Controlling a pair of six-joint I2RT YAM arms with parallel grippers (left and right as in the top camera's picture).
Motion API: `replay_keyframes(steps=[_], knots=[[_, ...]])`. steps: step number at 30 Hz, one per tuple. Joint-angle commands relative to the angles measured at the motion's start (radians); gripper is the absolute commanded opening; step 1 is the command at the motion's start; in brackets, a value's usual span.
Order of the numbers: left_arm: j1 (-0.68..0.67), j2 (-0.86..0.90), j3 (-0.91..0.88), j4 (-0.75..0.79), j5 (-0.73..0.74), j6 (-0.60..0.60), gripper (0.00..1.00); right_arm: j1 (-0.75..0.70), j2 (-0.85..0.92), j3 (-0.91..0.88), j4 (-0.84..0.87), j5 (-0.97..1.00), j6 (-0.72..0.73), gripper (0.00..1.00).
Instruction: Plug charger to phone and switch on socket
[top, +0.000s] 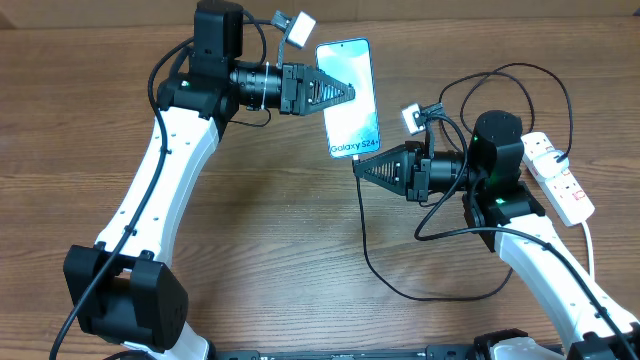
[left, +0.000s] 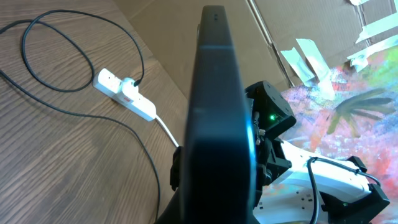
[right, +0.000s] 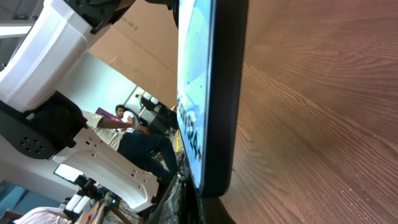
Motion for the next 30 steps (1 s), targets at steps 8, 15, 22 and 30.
replay_keyframes(steps=[8,15,22,30], knots=[[-0.019,-0.006,0.011,-0.021,0.045,0.025,0.04,-0.002,0.000,0.011,0.048,0.040,0.000,0.04],[-0.019,-0.006,0.011,-0.077,0.090,0.116,0.04,-0.002,0.000,0.011,0.089,0.040,0.001,0.04],[-0.024,-0.006,0.011,-0.127,0.094,0.174,0.04,-0.001,0.000,0.011,0.093,0.045,0.005,0.04],[-0.030,-0.006,0.011,-0.105,0.083,0.168,0.04,-0.001,0.000,0.011,0.091,0.048,0.005,0.04]])
